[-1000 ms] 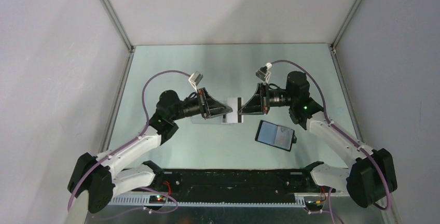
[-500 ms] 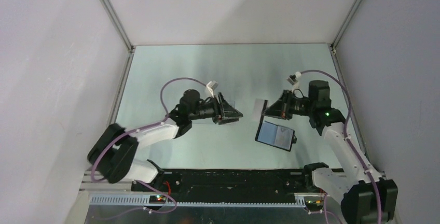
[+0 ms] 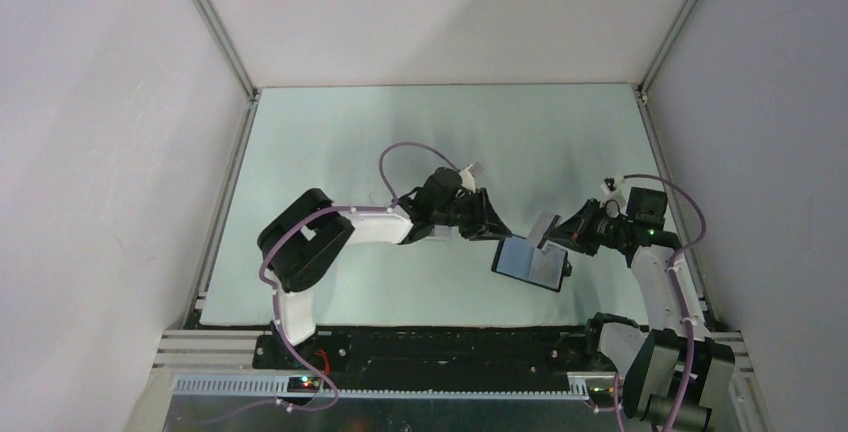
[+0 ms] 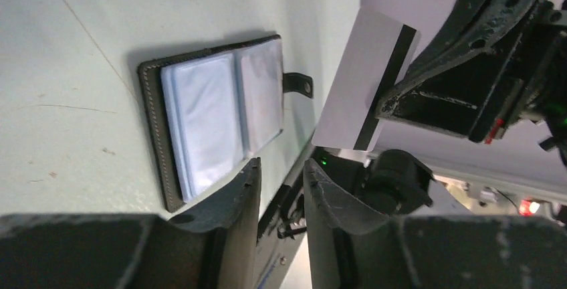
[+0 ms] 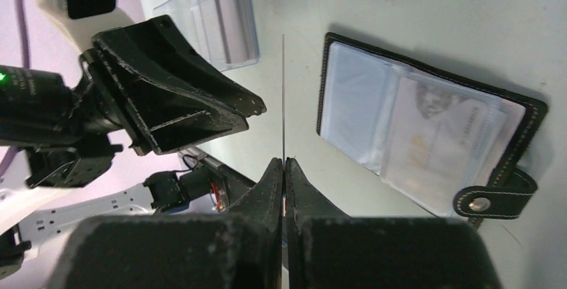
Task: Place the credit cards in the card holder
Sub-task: Pick up the credit card from the storage box, then insert the credit card into the card holder.
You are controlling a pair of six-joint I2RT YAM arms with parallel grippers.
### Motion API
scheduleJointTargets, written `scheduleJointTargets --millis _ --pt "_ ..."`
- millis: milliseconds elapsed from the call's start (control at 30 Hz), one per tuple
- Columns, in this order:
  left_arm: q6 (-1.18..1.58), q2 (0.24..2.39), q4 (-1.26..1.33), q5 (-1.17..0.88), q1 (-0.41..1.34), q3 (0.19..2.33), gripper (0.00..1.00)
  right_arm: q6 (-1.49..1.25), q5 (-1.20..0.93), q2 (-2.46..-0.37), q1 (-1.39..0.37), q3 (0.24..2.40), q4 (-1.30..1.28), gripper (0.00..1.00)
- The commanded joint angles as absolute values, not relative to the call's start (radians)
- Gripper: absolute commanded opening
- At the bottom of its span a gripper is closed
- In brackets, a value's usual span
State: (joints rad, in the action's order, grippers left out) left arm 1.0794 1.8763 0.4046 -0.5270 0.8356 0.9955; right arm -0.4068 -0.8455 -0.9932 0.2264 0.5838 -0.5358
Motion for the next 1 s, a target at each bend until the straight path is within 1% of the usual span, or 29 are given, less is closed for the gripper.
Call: scheduleJointTargets --millis 0,167,300,700,967 --pt "0.927 1.884 0.220 -0.365 0.850 1.057 0.33 -0.404 -0.780 -0.979 0.236 0.545 -0.481 0.00" --pt "0.820 1.857 0.024 -0.174 0.883 1.074 0.32 -0.422 -0.731 -0.960 0.235 0.497 -0.444 0.00" --pt "0.761 1.875 -0.088 -0.114 0.902 1.105 0.32 -0.426 -0.700 -0.973 0.211 0.491 -0.441 0.00" --pt "0.755 1.911 -0.100 -0.129 0.908 1.122 0.30 -0.480 -0.518 -1.023 0.077 0.495 -0.479 0.00" --pt "0.752 1.934 -0.101 -0.146 0.911 1.141 0.30 -0.495 -0.461 -1.030 0.054 0.499 -0.494 0.00"
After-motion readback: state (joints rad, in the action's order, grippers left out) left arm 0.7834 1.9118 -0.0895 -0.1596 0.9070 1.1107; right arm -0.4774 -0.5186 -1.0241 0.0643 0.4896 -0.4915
